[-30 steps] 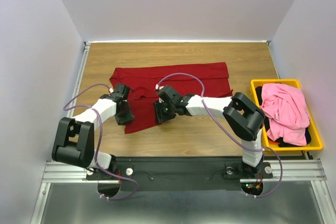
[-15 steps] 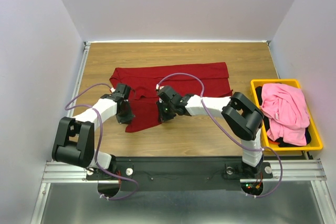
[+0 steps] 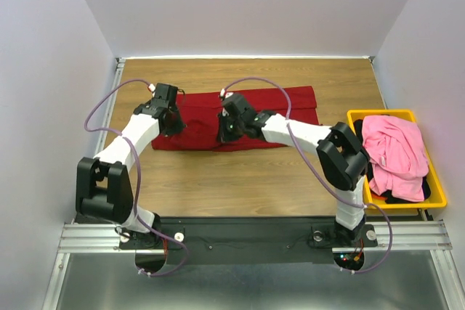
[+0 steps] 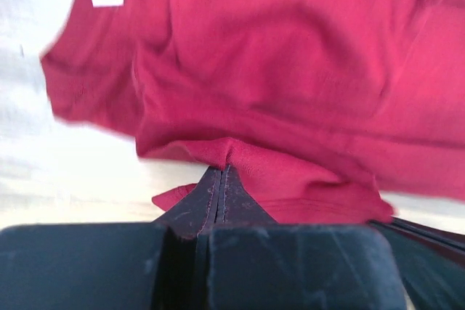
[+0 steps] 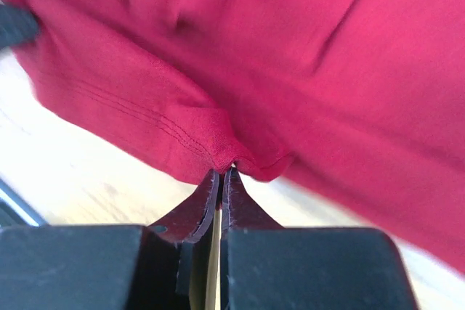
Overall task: Fold and stack the t-shirts
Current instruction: Fold the tshirt
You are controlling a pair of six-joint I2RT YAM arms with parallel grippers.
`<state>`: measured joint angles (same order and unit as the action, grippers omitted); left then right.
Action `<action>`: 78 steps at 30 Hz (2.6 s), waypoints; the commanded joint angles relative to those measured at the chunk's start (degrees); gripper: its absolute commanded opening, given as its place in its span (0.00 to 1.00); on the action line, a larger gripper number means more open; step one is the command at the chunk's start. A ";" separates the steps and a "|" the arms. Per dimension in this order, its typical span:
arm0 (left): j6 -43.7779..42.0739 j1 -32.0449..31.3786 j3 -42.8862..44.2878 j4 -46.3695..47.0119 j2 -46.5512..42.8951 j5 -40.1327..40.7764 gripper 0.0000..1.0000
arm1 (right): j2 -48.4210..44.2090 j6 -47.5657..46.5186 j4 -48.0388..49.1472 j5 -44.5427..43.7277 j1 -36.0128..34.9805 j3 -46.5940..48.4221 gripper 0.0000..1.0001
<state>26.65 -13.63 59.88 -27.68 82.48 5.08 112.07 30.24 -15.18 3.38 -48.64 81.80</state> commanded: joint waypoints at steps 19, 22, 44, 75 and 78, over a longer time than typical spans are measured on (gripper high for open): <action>-5.47 3.17 16.23 9.57 15.87 -3.76 0.00 | 8.69 0.17 0.41 0.23 9.09 15.76 0.01; -5.47 3.26 16.94 9.75 17.28 -3.94 0.00 | 9.04 0.52 0.50 -1.26 9.44 15.58 0.01; -4.68 3.26 21.16 10.63 20.71 -7.45 0.05 | 8.96 5.62 0.50 -9.61 11.03 13.83 0.14; -3.28 12.13 -3.71 14.85 7.25 -3.41 0.30 | 10.71 -39.20 0.68 6.29 9.71 20.67 0.67; -3.01 12.40 -4.94 15.38 8.49 -3.41 0.21 | 12.29 -39.99 0.59 7.87 9.53 21.56 0.67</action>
<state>23.51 -1.87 55.81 -15.18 90.83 1.08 122.37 -6.22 -15.90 8.27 -38.44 100.77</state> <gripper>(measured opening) 0.263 0.666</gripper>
